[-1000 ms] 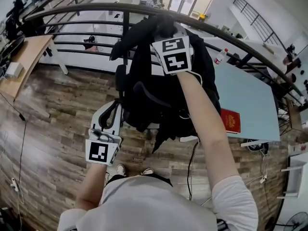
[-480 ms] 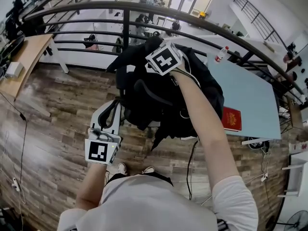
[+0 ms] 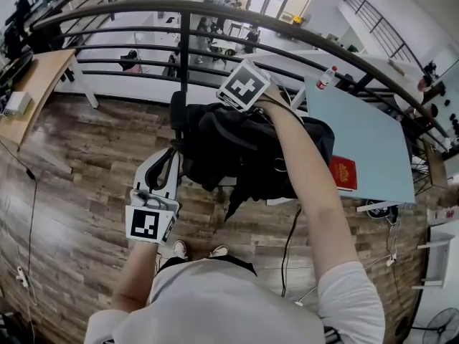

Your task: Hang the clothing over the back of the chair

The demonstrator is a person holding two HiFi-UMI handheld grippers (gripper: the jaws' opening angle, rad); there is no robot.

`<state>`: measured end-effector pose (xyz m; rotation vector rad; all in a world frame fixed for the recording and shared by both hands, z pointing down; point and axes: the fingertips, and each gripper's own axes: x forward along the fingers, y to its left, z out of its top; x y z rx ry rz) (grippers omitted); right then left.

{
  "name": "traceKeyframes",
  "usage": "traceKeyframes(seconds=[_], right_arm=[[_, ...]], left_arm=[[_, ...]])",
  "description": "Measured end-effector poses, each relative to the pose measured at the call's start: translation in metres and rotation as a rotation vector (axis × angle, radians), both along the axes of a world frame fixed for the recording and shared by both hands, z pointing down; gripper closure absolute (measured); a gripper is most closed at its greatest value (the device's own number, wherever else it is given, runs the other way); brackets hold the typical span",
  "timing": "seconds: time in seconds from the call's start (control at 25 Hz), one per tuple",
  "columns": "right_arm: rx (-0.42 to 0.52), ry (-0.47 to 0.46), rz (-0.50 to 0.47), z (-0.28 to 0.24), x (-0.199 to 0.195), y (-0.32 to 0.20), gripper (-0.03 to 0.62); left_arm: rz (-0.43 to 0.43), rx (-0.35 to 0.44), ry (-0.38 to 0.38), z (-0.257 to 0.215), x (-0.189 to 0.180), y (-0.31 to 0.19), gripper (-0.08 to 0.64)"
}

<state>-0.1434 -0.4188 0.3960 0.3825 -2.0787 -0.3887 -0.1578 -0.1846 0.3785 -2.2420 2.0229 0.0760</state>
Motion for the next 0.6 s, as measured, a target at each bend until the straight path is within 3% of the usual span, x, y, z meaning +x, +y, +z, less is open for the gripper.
traceKeyframes(seconds=[0.16, 0.32, 0.6], right_arm=[[0.137, 0.044, 0.000, -0.020, 0.009, 0.002, 0.282], [0.153, 0.026, -0.016, -0.022, 0.014, 0.013, 0.284], [0.195, -0.016, 0.039, -0.031, 0.036, 0.021, 0.296]], left_arm=[[0.019, 0.006, 0.002, 0.000, 0.002, 0.003, 0.520], [0.041, 0.013, -0.002, -0.004, 0.007, 0.006, 0.520], [0.094, 0.024, 0.001, -0.007, 0.019, 0.010, 0.520]])
